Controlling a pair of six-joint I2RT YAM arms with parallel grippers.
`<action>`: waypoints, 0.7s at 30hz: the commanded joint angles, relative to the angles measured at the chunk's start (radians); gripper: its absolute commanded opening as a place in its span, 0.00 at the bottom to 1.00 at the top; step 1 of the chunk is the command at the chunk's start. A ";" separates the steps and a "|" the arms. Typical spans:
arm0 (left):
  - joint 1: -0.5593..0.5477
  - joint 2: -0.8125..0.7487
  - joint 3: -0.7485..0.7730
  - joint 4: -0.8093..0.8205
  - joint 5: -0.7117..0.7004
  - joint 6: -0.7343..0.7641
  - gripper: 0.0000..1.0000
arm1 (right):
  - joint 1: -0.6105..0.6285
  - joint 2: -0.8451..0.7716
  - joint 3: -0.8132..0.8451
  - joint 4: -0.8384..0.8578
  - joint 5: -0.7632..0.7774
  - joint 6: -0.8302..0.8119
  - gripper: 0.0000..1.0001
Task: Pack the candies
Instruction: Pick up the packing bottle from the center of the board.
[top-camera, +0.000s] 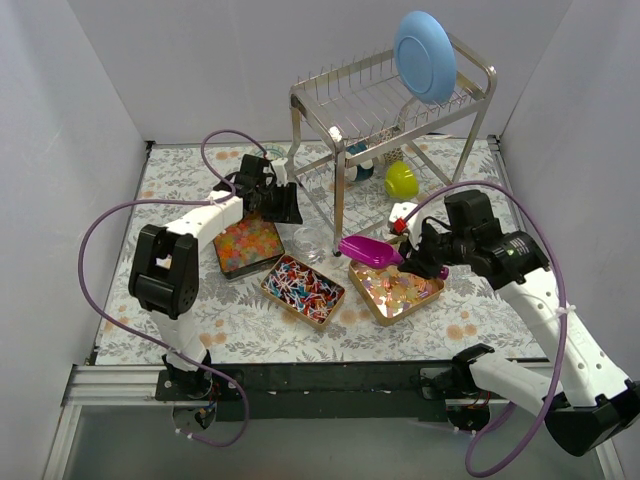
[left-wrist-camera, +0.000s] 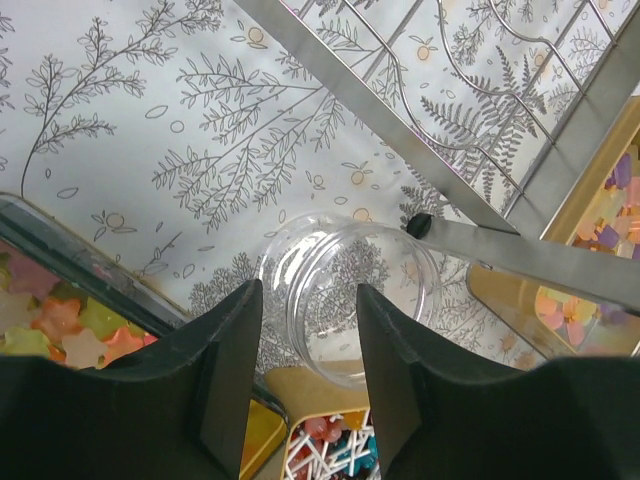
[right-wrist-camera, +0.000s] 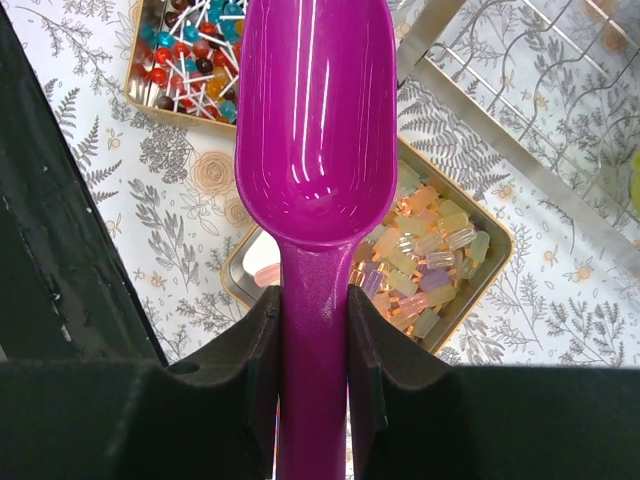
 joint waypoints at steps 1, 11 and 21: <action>0.004 0.011 0.043 0.012 0.006 0.027 0.41 | -0.010 -0.019 -0.022 0.049 -0.009 0.020 0.01; -0.010 0.036 0.006 -0.032 -0.007 0.053 0.41 | -0.023 -0.018 -0.061 0.089 -0.017 0.031 0.01; -0.028 0.042 -0.025 -0.026 -0.010 0.047 0.34 | -0.029 -0.018 -0.078 0.112 -0.020 0.035 0.01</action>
